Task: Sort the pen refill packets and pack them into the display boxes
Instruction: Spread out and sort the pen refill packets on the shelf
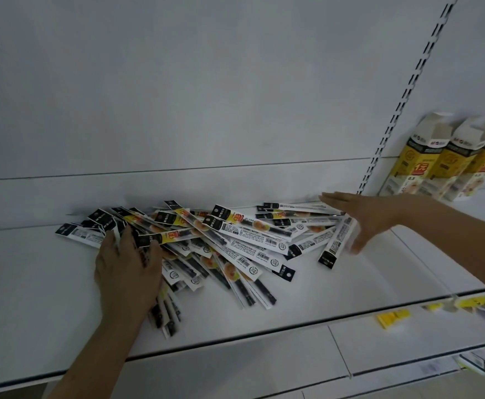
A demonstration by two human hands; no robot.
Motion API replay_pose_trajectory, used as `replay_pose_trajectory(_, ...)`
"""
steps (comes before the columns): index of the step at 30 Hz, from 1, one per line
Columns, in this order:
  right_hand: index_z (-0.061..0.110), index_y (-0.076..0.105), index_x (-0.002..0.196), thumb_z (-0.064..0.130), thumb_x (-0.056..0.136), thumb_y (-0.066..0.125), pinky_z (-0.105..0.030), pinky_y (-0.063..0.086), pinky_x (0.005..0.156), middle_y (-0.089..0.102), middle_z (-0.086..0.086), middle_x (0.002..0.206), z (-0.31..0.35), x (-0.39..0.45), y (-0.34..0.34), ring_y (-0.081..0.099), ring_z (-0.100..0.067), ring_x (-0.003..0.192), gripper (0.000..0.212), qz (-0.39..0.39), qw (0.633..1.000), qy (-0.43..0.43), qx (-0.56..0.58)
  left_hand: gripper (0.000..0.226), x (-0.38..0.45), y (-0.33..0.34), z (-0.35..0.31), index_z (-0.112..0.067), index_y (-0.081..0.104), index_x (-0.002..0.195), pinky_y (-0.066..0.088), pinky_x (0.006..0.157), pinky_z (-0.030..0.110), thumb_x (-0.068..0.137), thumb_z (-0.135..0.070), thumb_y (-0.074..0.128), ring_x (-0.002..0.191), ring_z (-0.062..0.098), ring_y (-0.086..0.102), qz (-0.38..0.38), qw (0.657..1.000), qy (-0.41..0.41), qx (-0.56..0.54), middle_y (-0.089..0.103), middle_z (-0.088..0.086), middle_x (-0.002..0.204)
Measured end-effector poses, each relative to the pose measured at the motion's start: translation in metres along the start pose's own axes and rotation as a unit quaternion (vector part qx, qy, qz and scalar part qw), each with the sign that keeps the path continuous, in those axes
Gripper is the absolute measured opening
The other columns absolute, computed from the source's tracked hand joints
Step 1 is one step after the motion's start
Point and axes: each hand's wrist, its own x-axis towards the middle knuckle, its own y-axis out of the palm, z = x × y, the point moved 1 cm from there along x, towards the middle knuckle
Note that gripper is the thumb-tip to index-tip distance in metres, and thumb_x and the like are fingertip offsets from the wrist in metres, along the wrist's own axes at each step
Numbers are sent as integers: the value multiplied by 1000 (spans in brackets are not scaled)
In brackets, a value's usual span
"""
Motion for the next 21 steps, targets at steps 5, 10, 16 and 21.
replay_pose_trajectory(5, 30, -8, 155, 54, 55, 88, -28, 3, 118, -6, 14, 162, 13, 25, 0, 3, -10, 149, 140, -19, 996, -29, 87, 65, 0, 0, -1, -13, 29, 152, 16, 119, 53, 98, -43, 50, 148, 33, 15, 1, 1000, 3, 6, 17, 16, 161)
replay_pose_trajectory(10, 35, 3, 155, 56, 57, 87, -38, 11, 122, 5, 17, 160, 24, 45, -7, 11, -10, 147, 131, -5, 992, -44, 116, 65, 0, -1, 0, -13, 30, 153, 16, 119, 53, 98, -43, 49, 147, 33, 16, 2, 1000, 3, 10, 18, 15, 161)
replay_pose_trajectory(16, 31, 31, 149, 57, 61, 84, -31, 22, 118, 28, 13, 146, 28, 54, -8, 30, -9, 137, 107, -61, 990, -60, 116, 64, 0, 0, 0, -13, 31, 152, 18, 118, 54, 98, -43, 50, 146, 35, 18, 2, 1000, 0, 13, 19, 17, 160)
replay_pose_trajectory(21, 33, 53, 132, 40, 66, 87, -24, 34, 105, 45, 15, 125, 34, 46, -5, 44, -6, 118, 75, -119, 978, -83, 153, 63, 1, 0, 0, -14, 31, 152, 17, 118, 54, 99, -42, 49, 146, 35, 18, 2, 1000, 1, 10, 19, 16, 160)
